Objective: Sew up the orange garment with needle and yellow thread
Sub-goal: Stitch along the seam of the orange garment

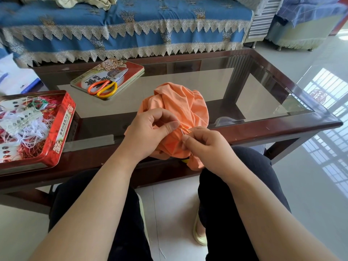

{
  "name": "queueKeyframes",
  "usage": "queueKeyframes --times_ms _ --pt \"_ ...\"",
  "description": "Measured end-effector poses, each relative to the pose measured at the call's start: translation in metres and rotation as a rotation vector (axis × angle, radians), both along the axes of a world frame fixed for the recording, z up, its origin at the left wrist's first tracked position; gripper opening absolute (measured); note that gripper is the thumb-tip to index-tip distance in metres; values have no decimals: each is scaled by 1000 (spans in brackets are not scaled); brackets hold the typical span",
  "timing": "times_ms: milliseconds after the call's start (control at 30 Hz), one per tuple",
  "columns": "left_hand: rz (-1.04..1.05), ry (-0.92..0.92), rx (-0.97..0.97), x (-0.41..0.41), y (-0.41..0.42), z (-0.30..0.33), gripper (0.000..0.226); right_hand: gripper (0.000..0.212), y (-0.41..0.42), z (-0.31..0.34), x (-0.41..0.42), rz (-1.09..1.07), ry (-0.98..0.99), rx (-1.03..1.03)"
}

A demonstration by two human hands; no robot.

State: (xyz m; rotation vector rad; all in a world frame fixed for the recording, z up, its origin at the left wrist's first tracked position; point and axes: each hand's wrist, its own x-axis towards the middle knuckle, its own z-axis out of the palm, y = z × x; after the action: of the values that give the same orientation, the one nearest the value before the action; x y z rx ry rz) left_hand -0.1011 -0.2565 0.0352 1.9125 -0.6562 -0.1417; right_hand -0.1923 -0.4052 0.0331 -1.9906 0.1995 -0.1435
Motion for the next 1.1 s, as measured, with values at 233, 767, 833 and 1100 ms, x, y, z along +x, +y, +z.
queueKeyframes --times_ms 233,767,833,1100 --pt "-49 -59 -12 -5 0 0 9 34 0 -2 2 -58 21 26" --pt "-74 127 37 -8 -6 -3 10 28 13 -22 6 -253 -151 -7" --pt "-82 162 26 -9 -6 -2 10 28 13 -23 6 -239 -160 -22" --pt "-30 156 18 -5 -2 -3 12 22 10 -22 3 -116 -39 -14"
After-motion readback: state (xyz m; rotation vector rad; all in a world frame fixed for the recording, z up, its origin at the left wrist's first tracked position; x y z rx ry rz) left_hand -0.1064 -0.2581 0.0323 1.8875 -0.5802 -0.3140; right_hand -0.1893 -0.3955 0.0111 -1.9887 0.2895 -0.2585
